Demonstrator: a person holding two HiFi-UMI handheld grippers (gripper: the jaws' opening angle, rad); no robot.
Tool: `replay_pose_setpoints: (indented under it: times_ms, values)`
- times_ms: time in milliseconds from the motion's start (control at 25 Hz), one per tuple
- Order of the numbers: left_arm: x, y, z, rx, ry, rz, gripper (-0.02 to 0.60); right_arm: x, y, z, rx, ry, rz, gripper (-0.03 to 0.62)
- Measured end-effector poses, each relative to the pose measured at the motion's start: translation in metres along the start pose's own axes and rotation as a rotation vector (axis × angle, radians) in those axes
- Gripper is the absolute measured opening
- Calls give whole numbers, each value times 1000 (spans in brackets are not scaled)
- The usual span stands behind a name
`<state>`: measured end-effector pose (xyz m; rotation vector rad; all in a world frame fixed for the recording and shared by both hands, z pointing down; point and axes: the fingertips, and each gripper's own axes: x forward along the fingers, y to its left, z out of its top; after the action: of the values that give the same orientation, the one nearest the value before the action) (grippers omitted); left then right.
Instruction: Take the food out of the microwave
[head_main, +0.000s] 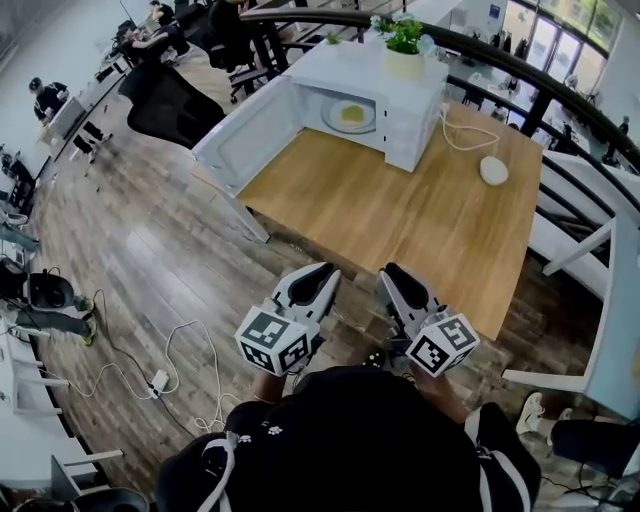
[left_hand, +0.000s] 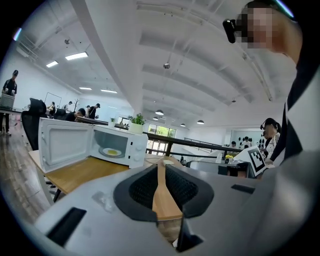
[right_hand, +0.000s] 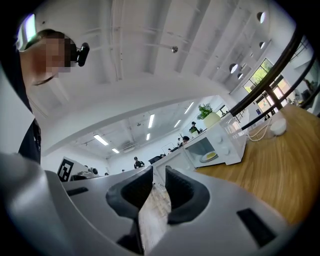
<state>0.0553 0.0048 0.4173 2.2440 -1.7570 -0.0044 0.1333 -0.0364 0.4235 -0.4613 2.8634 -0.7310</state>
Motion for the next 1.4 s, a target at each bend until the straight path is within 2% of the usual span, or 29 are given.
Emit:
replay_pose_setpoints:
  times_ms: [320,440,680,800,1000,1400]
  values:
    - [33,8,7,-25,-17,-11,31,9,-28,17,-11,-8,-8,77]
    - [42,13,8,-48,-11,-24,86,15,-36,18,-5,-5,-10,77]
    - [69,34,14,-59,-14,-46,87,33,-56,29,-26,-13,-33,77]
    - [86,51,19,-66,-8,-75,86,47,-70,35,-32,-28,-67,77]
    - [115,82,38,-34,3,-166,86,77,-89,48,-52,-68,-143,77]
    - [165,176,61,-35,32,-226,86,157,-116,52,-21,-101,-240,77]
